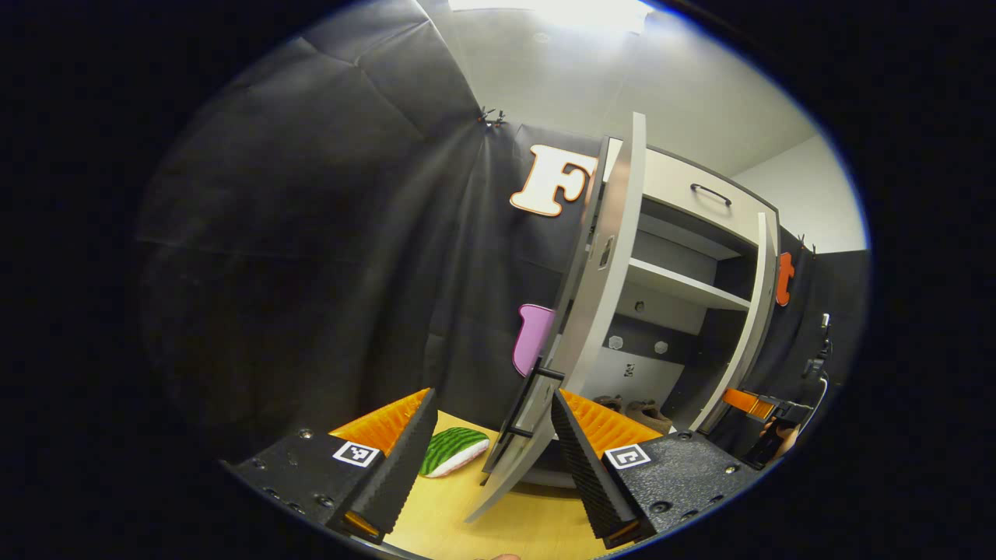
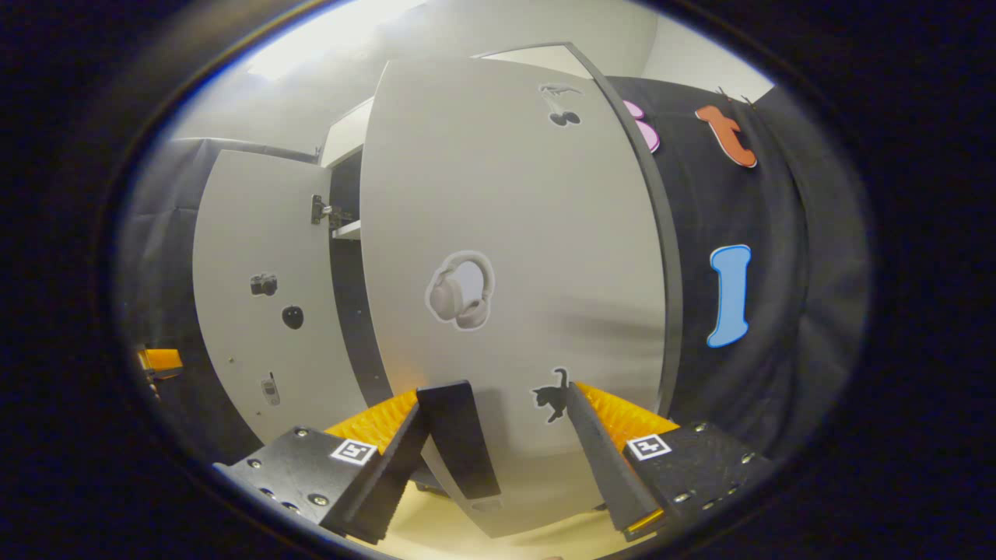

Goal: Grab one shoe with the right hand and put it into the shoe cabinet, grab the other shoe with the left hand and put it into the shoe cabinet; then close the right door with the right hand and the left door with the left hand.

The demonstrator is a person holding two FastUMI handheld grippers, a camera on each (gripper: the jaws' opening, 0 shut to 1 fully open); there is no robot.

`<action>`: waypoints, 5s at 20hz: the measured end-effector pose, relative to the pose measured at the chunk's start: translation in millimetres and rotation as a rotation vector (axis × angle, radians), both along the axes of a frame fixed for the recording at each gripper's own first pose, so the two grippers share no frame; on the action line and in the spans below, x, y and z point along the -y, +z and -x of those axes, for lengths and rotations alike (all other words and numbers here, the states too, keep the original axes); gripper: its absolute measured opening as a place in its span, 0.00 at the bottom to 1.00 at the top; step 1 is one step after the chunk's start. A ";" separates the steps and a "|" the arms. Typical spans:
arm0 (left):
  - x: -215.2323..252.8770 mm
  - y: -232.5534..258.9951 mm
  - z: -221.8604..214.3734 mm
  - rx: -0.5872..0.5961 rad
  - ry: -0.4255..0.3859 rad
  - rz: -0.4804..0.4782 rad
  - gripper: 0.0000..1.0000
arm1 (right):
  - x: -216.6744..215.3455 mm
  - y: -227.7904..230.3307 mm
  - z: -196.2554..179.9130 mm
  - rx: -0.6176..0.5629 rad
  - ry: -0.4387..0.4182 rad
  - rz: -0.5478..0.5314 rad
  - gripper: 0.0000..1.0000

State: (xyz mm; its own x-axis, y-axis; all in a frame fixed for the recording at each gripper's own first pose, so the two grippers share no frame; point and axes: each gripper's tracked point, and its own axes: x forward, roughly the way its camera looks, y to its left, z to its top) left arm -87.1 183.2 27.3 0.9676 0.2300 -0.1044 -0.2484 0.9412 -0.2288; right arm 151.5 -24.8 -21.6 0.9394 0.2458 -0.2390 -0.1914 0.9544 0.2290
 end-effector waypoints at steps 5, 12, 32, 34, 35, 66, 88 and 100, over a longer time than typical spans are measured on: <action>-17.6 -2.7 5.8 -0.007 0.044 0.003 0.90 | -13.1 -9.0 -20.3 0.002 -0.002 -0.011 0.98; -34.0 -3.2 10.5 -0.015 0.084 -0.003 0.90 | -32.5 -14.7 -37.7 0.003 -0.013 -0.044 1.00; -21.7 7.1 -17.6 -0.002 -0.079 -0.076 0.90 | -38.1 -19.8 -68.3 0.036 -0.173 0.094 1.00; -14.5 7.8 -32.4 0.000 -0.131 -0.093 0.90 | -38.6 -19.4 -66.9 0.032 -0.174 0.091 0.98; -11.1 6.0 -41.3 0.002 -0.157 -0.105 0.90 | -38.8 -19.3 -66.5 0.031 -0.171 0.090 1.00; 166.2 -24.4 -150.4 -0.004 -0.650 -0.115 0.82 | 116.2 48.9 81.9 0.114 -0.387 0.150 0.97; 237.5 -43.0 -225.5 -0.019 -0.661 -0.112 0.88 | 205.0 63.1 125.8 0.142 -0.552 0.232 1.00; 244.5 -47.2 -238.7 -0.021 -0.646 -0.120 0.90 | 211.3 55.8 111.2 0.141 -0.540 0.238 1.00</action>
State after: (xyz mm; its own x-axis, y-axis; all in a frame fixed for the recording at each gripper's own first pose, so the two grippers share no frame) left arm 151.6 -61.4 -19.9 0.9127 -0.3858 -0.1344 0.3725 0.9210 -0.1142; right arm 40.3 -236.1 34.2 0.9429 -0.3196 -0.0934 0.3214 0.9469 0.0051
